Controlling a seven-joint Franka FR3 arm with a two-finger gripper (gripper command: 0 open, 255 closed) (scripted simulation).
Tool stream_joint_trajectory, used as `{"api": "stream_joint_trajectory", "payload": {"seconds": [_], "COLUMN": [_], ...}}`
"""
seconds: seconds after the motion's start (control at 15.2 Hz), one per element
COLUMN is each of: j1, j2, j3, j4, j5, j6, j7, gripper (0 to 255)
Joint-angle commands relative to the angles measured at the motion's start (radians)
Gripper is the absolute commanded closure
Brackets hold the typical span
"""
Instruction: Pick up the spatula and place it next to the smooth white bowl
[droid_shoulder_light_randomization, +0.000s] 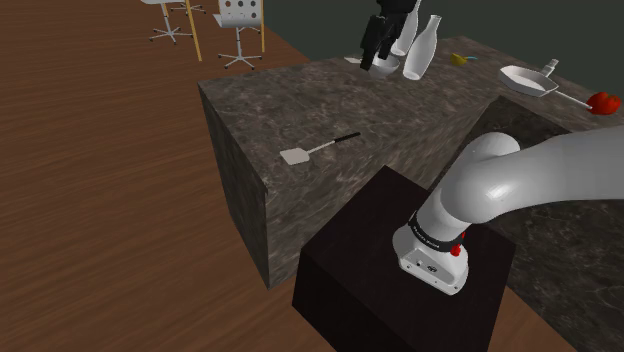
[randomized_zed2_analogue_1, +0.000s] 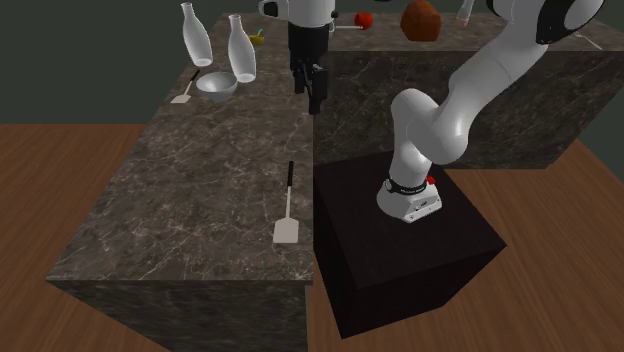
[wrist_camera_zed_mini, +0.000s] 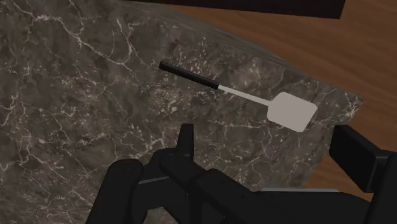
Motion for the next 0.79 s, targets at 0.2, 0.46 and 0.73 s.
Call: {"api": "stream_joint_trajectory", "payload": {"seconds": [0.2, 0.46, 0.73], "j1": [0.058, 0.133, 0.203], "j2": [0.042, 0.11, 0.191], "j3": [-0.034, -0.078, -0.118], "j4": [-0.063, -0.137, -0.202], "j5": [-0.033, -0.076, -0.119], "j6": [0.088, 0.21, 0.339], "j7": [-0.167, -0.385, -0.597], "gripper": [0, 0, 0]}}
